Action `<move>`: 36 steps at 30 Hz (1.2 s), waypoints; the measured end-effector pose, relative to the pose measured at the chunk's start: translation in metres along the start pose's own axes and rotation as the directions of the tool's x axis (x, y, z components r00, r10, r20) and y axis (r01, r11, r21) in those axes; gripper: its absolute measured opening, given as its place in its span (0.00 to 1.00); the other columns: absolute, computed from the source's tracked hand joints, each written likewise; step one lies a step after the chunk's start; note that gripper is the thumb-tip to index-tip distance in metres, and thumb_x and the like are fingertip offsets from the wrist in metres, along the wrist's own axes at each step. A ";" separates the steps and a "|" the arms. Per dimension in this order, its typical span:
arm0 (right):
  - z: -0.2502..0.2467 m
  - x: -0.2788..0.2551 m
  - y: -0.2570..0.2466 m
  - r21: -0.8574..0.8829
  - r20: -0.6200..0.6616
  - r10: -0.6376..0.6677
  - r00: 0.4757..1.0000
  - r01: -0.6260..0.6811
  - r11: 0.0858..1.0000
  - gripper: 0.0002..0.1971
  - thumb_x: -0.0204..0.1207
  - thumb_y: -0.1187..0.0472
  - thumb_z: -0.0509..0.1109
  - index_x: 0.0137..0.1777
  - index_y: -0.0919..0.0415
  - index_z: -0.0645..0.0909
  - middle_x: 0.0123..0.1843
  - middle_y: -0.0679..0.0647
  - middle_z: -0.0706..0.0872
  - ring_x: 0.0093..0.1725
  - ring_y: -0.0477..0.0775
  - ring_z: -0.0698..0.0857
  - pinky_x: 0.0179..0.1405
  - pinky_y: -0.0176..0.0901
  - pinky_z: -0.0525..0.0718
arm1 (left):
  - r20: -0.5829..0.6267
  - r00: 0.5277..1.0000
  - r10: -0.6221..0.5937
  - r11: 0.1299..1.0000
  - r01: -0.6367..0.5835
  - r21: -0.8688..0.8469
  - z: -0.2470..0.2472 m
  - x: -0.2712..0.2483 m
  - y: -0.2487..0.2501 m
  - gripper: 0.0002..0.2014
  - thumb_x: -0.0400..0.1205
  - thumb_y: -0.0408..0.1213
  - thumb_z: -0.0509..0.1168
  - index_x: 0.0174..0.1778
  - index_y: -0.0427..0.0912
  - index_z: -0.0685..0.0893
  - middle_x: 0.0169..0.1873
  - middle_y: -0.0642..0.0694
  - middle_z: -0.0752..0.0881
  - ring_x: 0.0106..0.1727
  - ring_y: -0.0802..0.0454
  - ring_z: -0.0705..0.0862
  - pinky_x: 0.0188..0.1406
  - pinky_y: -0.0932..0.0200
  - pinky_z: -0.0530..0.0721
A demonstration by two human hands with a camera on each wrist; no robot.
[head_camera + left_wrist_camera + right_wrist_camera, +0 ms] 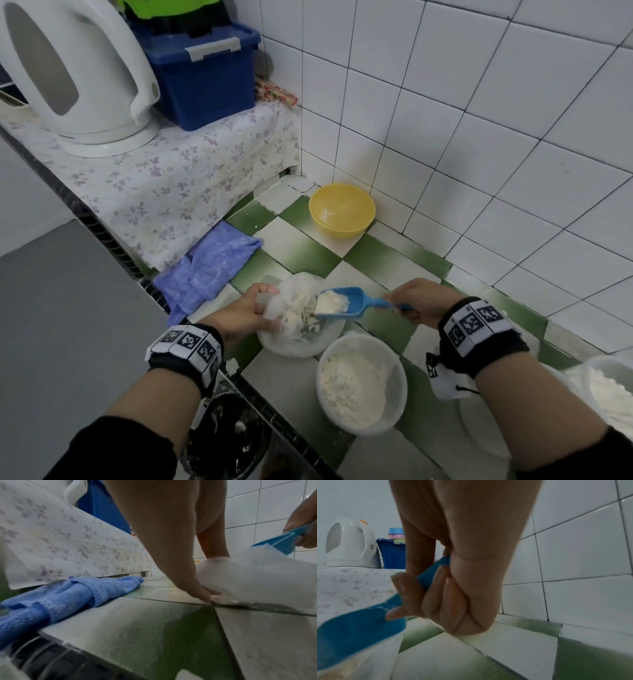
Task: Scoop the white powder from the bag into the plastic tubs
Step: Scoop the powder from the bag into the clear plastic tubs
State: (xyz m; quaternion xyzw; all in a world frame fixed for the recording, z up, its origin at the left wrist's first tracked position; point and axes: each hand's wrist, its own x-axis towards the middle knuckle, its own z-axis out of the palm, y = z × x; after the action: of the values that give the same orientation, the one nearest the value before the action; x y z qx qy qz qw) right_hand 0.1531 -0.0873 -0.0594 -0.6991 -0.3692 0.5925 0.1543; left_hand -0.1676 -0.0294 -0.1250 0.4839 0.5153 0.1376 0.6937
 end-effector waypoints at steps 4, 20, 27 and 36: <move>0.009 -0.002 -0.019 -0.082 -0.001 -0.044 0.999 0.043 0.996 0.15 0.82 0.56 0.64 0.51 0.69 0.85 0.29 0.52 0.77 0.26 0.46 0.69 0.27 0.37 0.67 | -0.038 0.999 0.008 1.000 -0.009 -0.024 -0.001 -0.003 0.002 0.28 0.76 0.15 0.68 0.62 0.46 0.69 0.50 0.35 0.87 0.54 0.37 0.87 0.51 0.46 0.88; 0.044 0.012 -0.043 -0.483 -0.176 -0.063 0.982 -0.030 0.875 0.13 0.82 0.54 0.62 0.39 0.60 0.79 0.30 0.49 0.76 0.28 0.44 0.72 0.27 0.32 0.70 | -0.402 0.914 0.064 0.918 0.105 0.383 0.003 -0.001 -0.011 0.31 0.74 0.32 0.77 0.61 0.44 0.61 0.45 0.45 0.77 0.46 0.48 0.79 0.34 0.61 0.75; 0.024 0.004 -0.030 -0.340 -0.113 0.038 0.993 -0.075 0.937 0.16 0.81 0.53 0.64 0.48 0.68 0.86 0.30 0.52 0.76 0.28 0.48 0.70 0.29 0.37 0.70 | -0.386 0.917 0.099 0.916 0.068 0.395 0.004 0.013 -0.003 0.27 0.79 0.29 0.71 0.69 0.41 0.64 0.49 0.42 0.78 0.49 0.46 0.80 0.36 0.61 0.76; 0.026 0.006 -0.028 -0.415 -0.098 0.063 0.993 -0.098 0.905 0.17 0.80 0.53 0.65 0.52 0.67 0.87 0.33 0.54 0.77 0.28 0.49 0.70 0.29 0.38 0.69 | -0.327 0.942 0.082 0.907 0.066 0.417 0.016 0.030 0.007 0.24 0.82 0.35 0.69 0.71 0.40 0.67 0.57 0.40 0.81 0.54 0.45 0.81 0.52 0.55 0.81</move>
State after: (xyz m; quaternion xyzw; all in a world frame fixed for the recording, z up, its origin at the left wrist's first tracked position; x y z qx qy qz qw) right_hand 0.1194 -0.0698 -0.0513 -0.7543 -0.4520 0.4762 -0.0088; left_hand -0.1388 -0.0141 -0.1363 0.5938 0.6416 0.1067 0.4737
